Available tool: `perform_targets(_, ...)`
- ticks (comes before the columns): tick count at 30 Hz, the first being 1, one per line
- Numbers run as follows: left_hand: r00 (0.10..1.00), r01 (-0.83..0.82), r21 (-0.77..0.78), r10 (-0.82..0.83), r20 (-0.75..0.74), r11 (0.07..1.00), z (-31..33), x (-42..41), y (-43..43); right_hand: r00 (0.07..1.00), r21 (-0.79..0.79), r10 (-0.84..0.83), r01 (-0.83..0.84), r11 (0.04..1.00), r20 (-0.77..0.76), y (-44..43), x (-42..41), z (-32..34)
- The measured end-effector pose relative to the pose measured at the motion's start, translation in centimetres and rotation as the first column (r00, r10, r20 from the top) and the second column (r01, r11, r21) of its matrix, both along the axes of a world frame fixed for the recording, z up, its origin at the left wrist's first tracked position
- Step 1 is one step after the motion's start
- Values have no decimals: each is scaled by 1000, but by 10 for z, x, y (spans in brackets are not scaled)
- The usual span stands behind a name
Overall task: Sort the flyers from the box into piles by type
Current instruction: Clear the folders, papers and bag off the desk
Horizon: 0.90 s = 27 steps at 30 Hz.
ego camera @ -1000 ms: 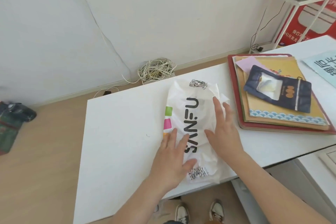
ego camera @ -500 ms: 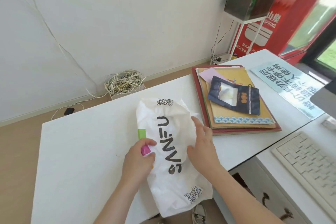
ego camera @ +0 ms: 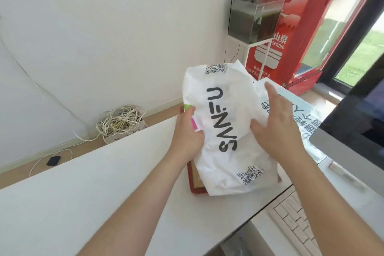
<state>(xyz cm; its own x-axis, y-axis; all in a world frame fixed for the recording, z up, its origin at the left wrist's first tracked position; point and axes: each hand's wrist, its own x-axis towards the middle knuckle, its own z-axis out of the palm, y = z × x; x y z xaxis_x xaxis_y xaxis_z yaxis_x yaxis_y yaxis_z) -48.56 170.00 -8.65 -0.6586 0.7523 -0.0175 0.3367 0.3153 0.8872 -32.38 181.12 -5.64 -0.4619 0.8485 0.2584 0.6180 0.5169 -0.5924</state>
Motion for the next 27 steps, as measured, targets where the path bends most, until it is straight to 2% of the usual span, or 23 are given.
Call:
perform_targets(3,971,9,-302,-81,-226,953,-33,1,41,946,-92,-14,46,995,324,39,-7,-42)
perform_targets(5,902,-115,-512,-126,-413,851,-45,0,45,846,-131,2,81,988,533,50,-12,-70)
perform_targets(6,863,-163,-530,-141,-485,832,-48,1,43,812,-134,5,90,987,584,51,-12,-80)
perform_targets(7,818,-171,-493,-156,-553,853,-51,4,42,808,-110,2,78,991,590,52,-11,-87)
perform_targets(9,725,-55,-427,-258,-639,903,-50,14,43,850,-12,21,-17,1000,526,53,-12,-95)
perform_targets(10,690,19,-446,-335,-642,895,-51,19,45,862,28,70,-97,995,502,53,-13,-99)
perform_targets(12,666,98,-564,-476,-575,820,-60,27,49,828,10,219,-261,965,516,52,-18,-108)
perform_targets(14,724,113,-662,-518,-456,741,-76,24,50,767,-67,312,-333,940,560,50,-20,-113)
perform_targets(16,772,121,-709,-514,-372,695,-84,16,50,735,-84,317,-336,938,599,57,-24,-110)
perform_targets(19,770,145,-772,-561,-304,618,-82,11,57,731,-2,231,-300,954,642,76,-47,-92)
perform_targets(22,764,145,-820,-589,-262,554,-77,13,67,768,135,266,-415,900,583,99,-91,-82)
perform_targets(25,764,139,-823,-589,-266,551,-75,14,68,668,47,422,-564,824,613,117,-127,-99)
perform_targets(27,763,146,-773,-568,-309,617,-75,14,61,644,-49,459,-548,835,612,129,-137,-117)
